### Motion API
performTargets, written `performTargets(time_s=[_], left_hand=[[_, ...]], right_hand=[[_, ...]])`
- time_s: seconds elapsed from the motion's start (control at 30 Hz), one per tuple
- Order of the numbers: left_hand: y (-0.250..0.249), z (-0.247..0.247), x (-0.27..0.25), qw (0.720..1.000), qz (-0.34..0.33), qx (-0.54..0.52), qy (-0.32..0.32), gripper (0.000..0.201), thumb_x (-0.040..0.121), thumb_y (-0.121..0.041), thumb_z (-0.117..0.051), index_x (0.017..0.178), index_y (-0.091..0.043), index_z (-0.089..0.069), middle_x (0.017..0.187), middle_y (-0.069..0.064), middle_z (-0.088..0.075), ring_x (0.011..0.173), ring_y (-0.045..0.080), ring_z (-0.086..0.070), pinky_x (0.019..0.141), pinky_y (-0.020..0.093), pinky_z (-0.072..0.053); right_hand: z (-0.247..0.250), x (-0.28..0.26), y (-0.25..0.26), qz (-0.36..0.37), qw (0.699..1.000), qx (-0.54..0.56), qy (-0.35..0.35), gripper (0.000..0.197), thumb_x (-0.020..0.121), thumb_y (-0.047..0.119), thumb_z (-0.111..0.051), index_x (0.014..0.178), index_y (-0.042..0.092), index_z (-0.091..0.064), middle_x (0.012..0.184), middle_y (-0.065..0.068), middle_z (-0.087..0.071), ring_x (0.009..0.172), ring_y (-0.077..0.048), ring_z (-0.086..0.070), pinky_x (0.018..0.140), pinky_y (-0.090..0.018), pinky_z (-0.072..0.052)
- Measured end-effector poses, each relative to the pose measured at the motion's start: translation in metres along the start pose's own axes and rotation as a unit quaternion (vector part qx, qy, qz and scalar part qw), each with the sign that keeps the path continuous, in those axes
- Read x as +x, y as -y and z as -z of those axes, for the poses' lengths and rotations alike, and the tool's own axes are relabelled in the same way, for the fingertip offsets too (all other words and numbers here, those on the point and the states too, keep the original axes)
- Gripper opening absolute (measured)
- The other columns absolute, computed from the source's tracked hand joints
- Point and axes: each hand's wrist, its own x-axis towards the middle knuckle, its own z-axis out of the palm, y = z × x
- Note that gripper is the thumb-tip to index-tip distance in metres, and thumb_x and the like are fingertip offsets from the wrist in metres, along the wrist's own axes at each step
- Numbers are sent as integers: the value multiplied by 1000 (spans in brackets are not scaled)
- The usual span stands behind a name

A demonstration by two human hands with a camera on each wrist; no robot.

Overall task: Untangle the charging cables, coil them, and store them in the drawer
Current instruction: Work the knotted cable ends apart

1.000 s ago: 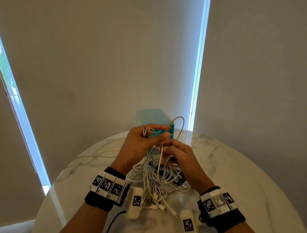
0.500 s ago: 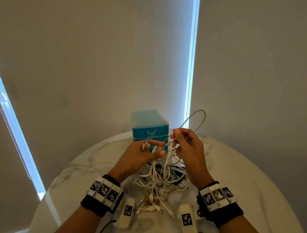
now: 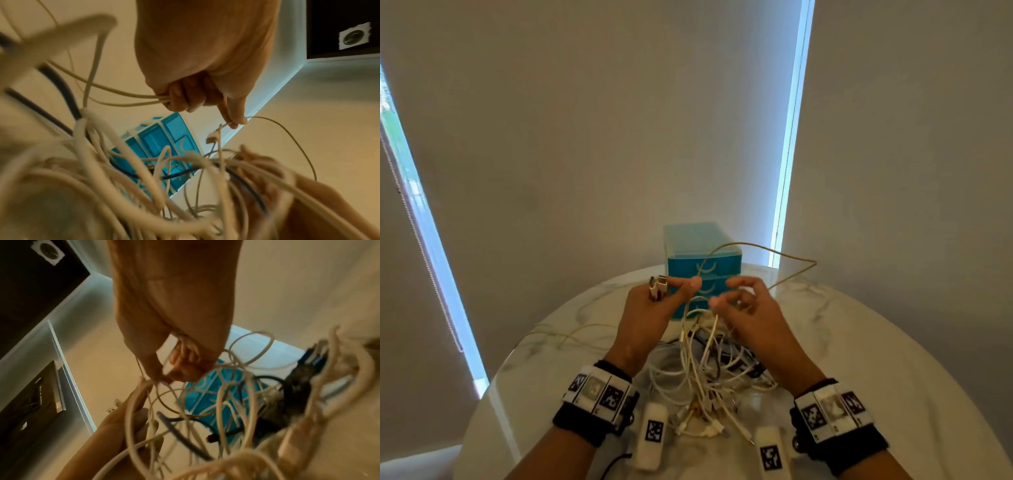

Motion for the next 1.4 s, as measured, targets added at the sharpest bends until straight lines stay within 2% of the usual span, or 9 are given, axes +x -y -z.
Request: performTargets(time_s=[0.17,0.2,0.23,0.43,0.57,0.73,0.9,1.07,1.4], left_hand=[[-9,3,7,992,46,-87,-72,25,96,-35,-80,107,-13,-83,51,-21,-43,44,-1,-42,47,14,-36],[-14,2,8,992,43,-98,-70,24,96,-32,-79,108,-12,-83,56,-2,-69,44,-1,-45,44,17,-37],[-19,0,9,992,37,-100,-61,23,97,-30,-79,108,-10,-82,92,2,-66,44,1,-48,46,22,-45],[-24,-15,7,997,23,-76,14,22,96,-30,-80,111,-16,-84,103,-4,-84,96,3,-78,75,10,-56],[-8,-8,8,996,29,18,77,31,94,-51,-77,122,-37,-79,98,9,-80,102,21,-78,93,29,-63],[-9,-7,-1,980,49,64,182,27,88,-33,-87,115,-30,-80,89,-19,-81,87,0,-77,72,11,-57],[0,-5,5,985,22,88,149,24,90,-44,-85,113,-41,-80,97,0,-82,92,22,-79,91,39,-65],[12,10,11,988,-24,146,43,16,98,-25,-78,108,-38,-81,53,-17,-46,51,2,-41,55,14,-33],[-18,-14,1,979,-9,125,162,30,86,-56,-82,113,-41,-80,73,-28,-70,78,-3,-70,76,14,-56]], right_hand=[[1,0,-11,-29,990,-136,-6,15,90,24,-87,102,27,-79,97,3,-79,83,-10,-76,73,-21,-59],[2,-1,-6,-10,996,-87,-11,17,90,25,-87,106,25,-79,97,3,-80,81,-6,-75,71,-19,-58],[2,-2,-1,5,999,-35,-2,20,92,28,-85,110,23,-79,96,3,-80,78,-3,-73,70,-17,-57],[-13,-11,13,55,994,-80,42,18,94,41,-79,106,28,-82,95,6,-81,87,-10,-75,80,-26,-62],[7,-3,16,15,991,110,-69,19,103,26,-71,111,9,-76,93,-5,-79,67,-11,-58,57,-22,-47],[17,4,23,0,965,236,-112,17,108,20,-61,111,8,-71,94,-6,-75,69,-14,-57,57,-23,-49],[14,5,25,-12,946,301,-121,16,106,16,-61,112,5,-71,91,-8,-74,77,-16,-65,64,-24,-57],[37,9,33,23,889,436,-137,20,106,16,-62,119,2,-68,99,-6,-72,84,-9,-71,75,-16,-61],[28,3,36,7,860,503,-88,28,108,12,-57,130,-5,-66,120,-16,-77,107,-18,-78,84,-21,-63]])
